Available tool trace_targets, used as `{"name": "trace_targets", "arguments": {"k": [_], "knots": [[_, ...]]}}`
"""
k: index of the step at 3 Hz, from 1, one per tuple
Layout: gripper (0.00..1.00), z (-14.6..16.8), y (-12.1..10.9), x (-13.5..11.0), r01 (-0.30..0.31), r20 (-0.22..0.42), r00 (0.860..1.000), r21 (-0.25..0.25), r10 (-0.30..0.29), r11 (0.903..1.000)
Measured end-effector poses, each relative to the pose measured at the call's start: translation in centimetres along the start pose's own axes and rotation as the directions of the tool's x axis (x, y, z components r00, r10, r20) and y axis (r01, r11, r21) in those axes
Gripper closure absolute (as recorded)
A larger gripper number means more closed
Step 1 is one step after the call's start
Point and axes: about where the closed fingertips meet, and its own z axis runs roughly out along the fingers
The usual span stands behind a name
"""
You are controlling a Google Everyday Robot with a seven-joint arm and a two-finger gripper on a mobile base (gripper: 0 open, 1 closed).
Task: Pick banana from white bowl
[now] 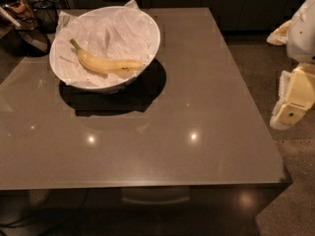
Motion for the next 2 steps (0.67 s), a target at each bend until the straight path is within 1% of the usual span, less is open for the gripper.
{"name": "trace_targets", "arguments": {"k": [1,2], "knots": [[0.0,0.0,0.0,0.0,0.0,0.0,1.0,0.0,0.0,1.0],[0.0,-0.32,-0.05,-0.52,0.002,-0.009,1.0,0.001,-0.002,1.0]]}}
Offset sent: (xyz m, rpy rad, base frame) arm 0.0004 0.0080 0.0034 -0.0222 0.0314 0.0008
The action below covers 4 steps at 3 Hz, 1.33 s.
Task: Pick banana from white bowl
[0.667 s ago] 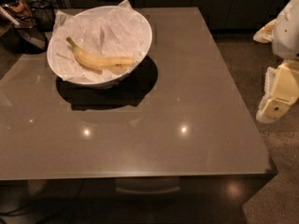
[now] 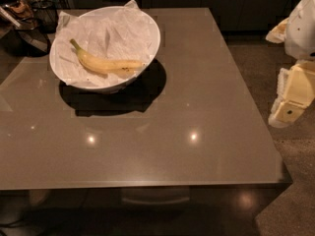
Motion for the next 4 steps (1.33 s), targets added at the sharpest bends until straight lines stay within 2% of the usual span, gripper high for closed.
{"name": "trace_targets", "arguments": {"k": [1,2,3,4], "knots": [[0.0,-1.4,0.2,-4.3,0.038,-0.008,0.999,-0.025,-0.039,0.9989],[0.0,-2.1,-1.0,-12.4,0.121,0.014,0.993,0.009,-0.121,0.9926],[0.0,-2.1,-1.3,-13.7,0.121,0.042,0.992,0.021,-0.122,0.9924],[0.0,-1.3,-2.6,-17.5,0.123,0.115,0.986,-0.025,-0.12,0.992]]}}
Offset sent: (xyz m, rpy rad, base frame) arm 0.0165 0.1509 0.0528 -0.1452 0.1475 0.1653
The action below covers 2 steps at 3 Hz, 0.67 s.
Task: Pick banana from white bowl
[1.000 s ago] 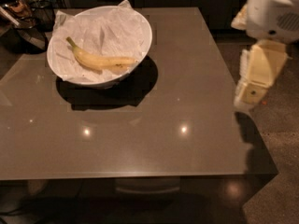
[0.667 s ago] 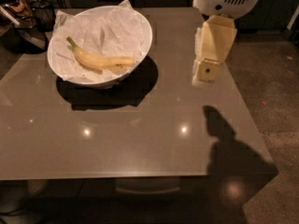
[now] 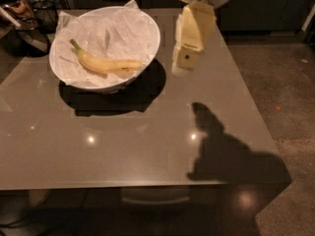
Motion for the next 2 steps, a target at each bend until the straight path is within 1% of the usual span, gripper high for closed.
{"name": "trace_targets", "arguments": {"k": [1,2], "knots": [[0.0,2.2,-3.0,-4.2,0.01,0.014,1.0,-0.026,-0.01,0.9996],[0.0,2.5,-3.8,-7.2,0.045,0.056,0.997,-0.008,-0.044,0.999]]}}
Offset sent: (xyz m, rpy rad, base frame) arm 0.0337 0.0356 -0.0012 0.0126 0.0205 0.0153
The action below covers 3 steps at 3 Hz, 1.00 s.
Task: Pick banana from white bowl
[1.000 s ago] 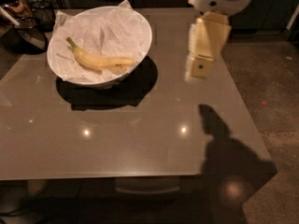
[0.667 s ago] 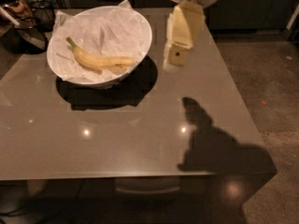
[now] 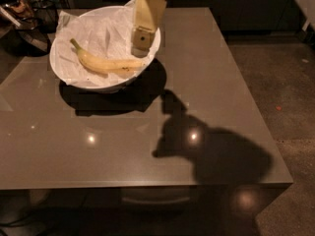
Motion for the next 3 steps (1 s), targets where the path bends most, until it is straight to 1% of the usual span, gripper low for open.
{"name": "trace_targets", "arguments": {"k": [1,2,3], "knots": [[0.0,0.8,-0.5,-1.5,0.03,0.058,0.998,-0.029,-0.028,0.9991],[0.0,2.9,-2.1,-4.2,0.044,0.071,0.997,-0.07,-0.04,0.9966],[0.02,6.4,-4.3,-7.5,0.041,0.042,0.998,-0.082,-0.038,0.9958]]}}
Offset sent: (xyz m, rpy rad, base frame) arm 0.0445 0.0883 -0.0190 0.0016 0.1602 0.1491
